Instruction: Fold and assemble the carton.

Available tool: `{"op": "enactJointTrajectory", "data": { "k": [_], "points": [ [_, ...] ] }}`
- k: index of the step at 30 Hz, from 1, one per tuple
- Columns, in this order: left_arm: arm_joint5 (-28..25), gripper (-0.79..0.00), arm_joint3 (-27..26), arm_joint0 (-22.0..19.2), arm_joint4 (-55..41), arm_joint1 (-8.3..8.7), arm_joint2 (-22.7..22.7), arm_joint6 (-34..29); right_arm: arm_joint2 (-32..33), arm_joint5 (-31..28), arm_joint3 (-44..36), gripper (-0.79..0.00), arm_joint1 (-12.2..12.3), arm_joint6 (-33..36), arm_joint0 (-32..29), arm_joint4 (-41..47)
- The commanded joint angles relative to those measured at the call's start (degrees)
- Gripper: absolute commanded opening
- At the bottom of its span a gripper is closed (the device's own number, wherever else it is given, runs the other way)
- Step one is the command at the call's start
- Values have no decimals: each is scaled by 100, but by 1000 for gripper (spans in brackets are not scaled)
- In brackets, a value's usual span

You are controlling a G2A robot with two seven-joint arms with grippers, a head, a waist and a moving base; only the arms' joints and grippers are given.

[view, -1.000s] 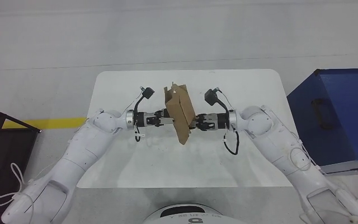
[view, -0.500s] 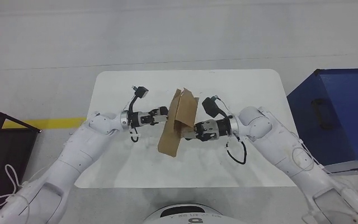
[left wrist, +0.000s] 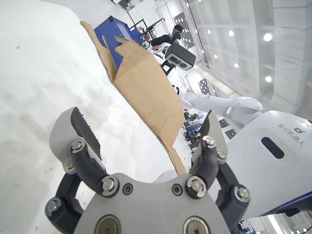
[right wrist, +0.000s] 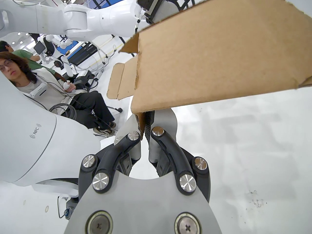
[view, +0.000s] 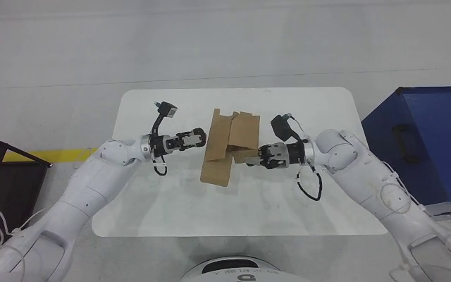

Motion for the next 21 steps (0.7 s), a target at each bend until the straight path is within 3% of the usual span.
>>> {"op": "enactJointTrajectory", "data": {
  "k": [1, 8, 18, 21],
  "points": [
    [-35, 0, 56, -20, -14, 20, 36, 36, 176, 96, -60, -785, 9, -316, -87, -460],
    [-183, 0, 257, -122, -167, 23, 230, 185, 597, 491, -873, -785, 65, -1093, -680, -1924],
    [-271, 0, 17, -298, -201, -61, 625, 273, 757, 1242, -1738, -785, 66, -1821, -1191, -4135],
    [-471, 0, 105, -339, -265, -62, 628, 473, 903, 1995, -2001, -785, 64, -2403, -1455, -5114]
  ]
}}
